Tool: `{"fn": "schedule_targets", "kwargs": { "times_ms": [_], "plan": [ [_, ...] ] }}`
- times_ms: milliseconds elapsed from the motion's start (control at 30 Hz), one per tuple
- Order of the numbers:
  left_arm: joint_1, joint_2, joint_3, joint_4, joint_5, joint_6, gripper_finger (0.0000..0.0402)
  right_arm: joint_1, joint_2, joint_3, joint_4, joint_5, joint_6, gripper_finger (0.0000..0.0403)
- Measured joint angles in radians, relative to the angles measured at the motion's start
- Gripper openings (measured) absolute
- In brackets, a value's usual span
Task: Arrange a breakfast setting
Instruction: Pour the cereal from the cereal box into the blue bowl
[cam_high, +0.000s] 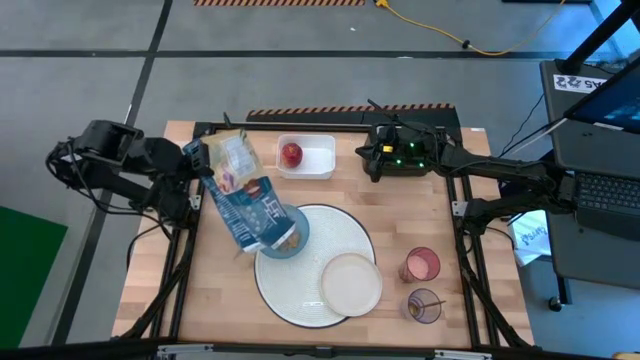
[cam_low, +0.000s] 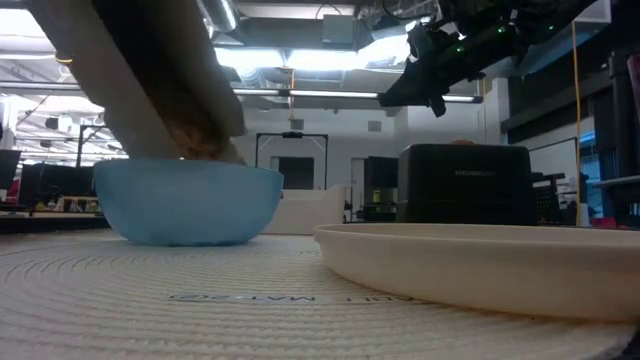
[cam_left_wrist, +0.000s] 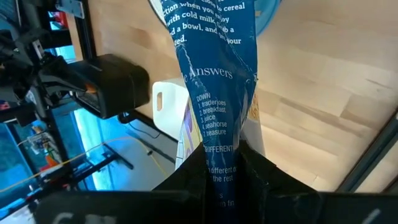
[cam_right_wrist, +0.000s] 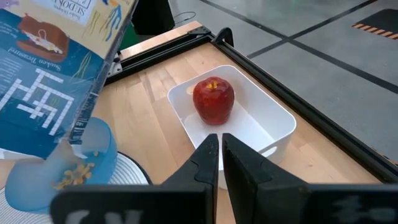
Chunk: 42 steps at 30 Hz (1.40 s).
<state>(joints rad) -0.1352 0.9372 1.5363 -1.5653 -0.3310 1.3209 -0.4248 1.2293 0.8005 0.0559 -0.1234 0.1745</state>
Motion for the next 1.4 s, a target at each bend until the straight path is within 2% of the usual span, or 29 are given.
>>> {"fn": "schedule_targets", "kwargs": {
  "times_ms": [400,633,1400],
  "plan": [
    [-0.098,0.033,-0.002,0.007,-0.063,0.027,0.0045,0.0,0.0,0.0,0.0,0.0,0.0,0.0026],
    [-0.152,0.055,-0.002,0.006,-0.145,0.027,0.0045,0.0,0.0,0.0,-0.005,0.0,0.0,0.0026],
    [-0.185,0.057,-0.002,-0.005,-0.156,0.009,0.0045,0.0,0.0,0.0,-0.006,0.0,0.001,0.0026]
  ]
}}
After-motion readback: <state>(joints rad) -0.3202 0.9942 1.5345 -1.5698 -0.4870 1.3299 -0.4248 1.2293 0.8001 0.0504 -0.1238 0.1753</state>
